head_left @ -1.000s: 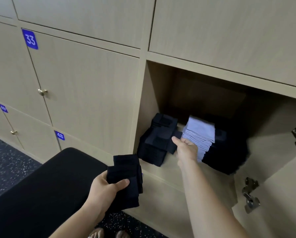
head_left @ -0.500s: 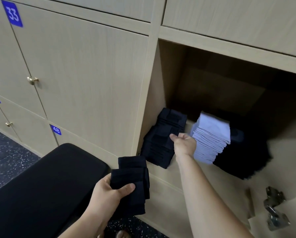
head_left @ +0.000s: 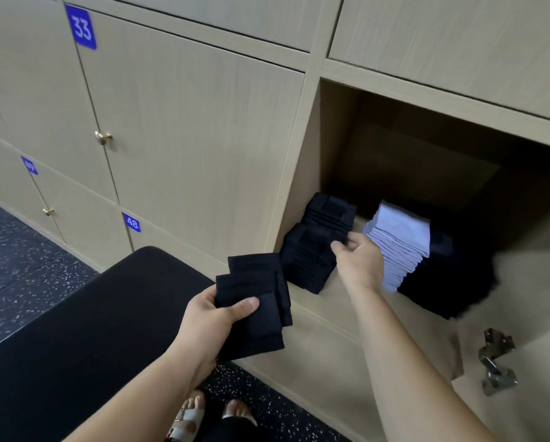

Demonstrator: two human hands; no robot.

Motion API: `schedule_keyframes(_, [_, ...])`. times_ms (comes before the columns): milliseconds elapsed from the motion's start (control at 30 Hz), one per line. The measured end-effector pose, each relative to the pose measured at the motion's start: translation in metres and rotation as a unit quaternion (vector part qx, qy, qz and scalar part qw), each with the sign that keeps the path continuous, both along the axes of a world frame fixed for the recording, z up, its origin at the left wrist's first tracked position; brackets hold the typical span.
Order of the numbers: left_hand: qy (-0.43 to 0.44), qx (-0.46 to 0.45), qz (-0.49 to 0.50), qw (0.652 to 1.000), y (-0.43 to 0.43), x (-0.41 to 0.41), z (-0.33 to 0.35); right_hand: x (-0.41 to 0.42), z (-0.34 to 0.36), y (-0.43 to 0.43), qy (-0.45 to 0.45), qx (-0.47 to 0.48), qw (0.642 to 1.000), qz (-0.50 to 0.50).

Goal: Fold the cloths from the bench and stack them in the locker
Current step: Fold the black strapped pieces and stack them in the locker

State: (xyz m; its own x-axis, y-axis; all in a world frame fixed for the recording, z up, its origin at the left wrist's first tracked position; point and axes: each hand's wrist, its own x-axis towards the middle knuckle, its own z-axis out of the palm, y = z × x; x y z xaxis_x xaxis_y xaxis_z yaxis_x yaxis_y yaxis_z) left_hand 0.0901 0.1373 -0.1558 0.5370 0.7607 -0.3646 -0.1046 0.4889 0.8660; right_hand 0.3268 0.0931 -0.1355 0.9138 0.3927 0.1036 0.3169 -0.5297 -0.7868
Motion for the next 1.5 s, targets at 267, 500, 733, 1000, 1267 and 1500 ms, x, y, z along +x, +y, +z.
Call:
schedule_keyframes(267, [-0.012, 0.010, -0.048, 0.999, -0.025, -0.032, 0.026, -0.078, 0.037, -0.051, 0.168, 0.045, 0.960, 0.218])
schedule_keyframes(500, [0.000, 0.075, -0.137, 0.988, -0.046, -0.054, 0.041, -0.107, 0.061, -0.075, 0.218, -0.061, 0.917, 0.329])
schedule_keyframes(733, [0.052, 0.090, -0.048, 0.993, -0.045, -0.046, 0.040, -0.104, 0.069, -0.091, 0.205, -0.038, 0.932, 0.298])
schedule_keyframes(1000, [0.126, 0.143, -0.001, 0.982, -0.043, -0.032, 0.028, -0.066, 0.052, -0.104, 0.189, 0.086, 0.974, 0.090])
schedule_keyframes(1267, [0.150, 0.168, -0.016, 0.974, -0.029, -0.017, 0.003, -0.020, 0.040, -0.056, 0.296, 0.324, 0.895, -0.081])
schedule_keyframes(1500, [0.172, 0.214, -0.027, 0.961, -0.002, -0.008, -0.015, -0.007, 0.023, 0.010, 0.299, 0.361, 0.877, -0.107])
